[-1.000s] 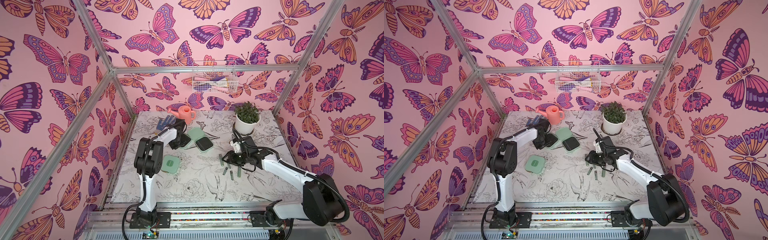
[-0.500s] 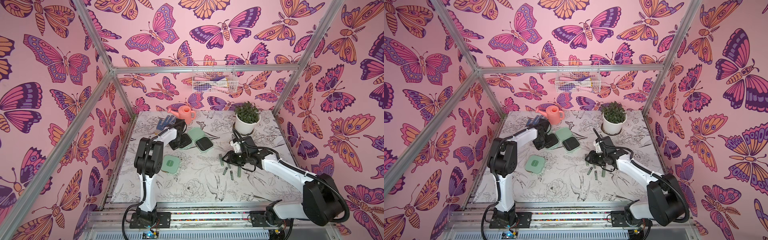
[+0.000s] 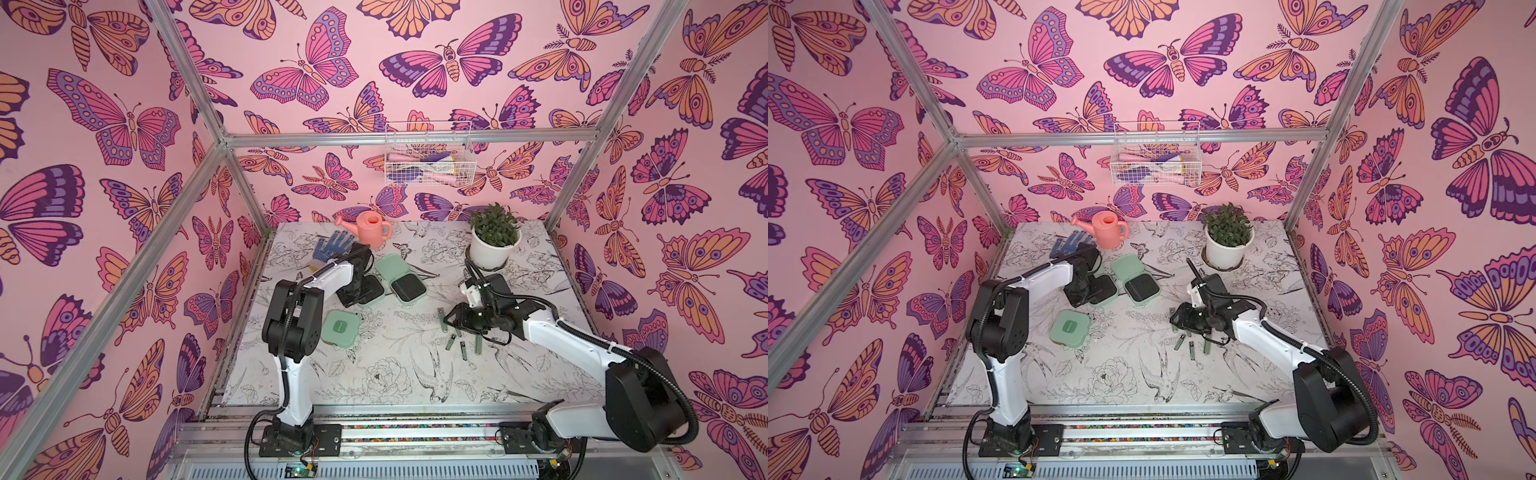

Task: Organize nail clipper sets
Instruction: Pick up the storage box at the center of the board, then place the storage box at the center of the board.

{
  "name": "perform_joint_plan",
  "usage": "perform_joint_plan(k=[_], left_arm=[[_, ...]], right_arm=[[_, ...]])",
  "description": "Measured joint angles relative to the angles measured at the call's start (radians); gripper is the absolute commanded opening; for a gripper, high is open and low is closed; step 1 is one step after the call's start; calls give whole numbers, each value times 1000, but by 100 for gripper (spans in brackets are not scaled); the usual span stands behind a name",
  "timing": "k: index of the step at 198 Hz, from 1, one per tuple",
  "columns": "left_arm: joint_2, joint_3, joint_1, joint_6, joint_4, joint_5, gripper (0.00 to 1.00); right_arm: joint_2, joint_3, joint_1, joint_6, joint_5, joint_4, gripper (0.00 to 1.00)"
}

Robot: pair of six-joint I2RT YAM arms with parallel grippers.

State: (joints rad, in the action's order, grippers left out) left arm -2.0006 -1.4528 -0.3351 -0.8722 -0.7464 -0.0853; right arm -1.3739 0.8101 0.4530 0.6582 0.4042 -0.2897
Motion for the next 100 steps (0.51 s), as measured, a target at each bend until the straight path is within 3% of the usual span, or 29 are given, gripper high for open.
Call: perform_joint_plan(k=[48,100], left_arm=[[146,100,-103,1,-46,10,0],[235,239,-314,-64,-54,2,0]], right_arm=[[13,-11,0,0,1,2,41],[135,-81,0,0,2,-7,41]])
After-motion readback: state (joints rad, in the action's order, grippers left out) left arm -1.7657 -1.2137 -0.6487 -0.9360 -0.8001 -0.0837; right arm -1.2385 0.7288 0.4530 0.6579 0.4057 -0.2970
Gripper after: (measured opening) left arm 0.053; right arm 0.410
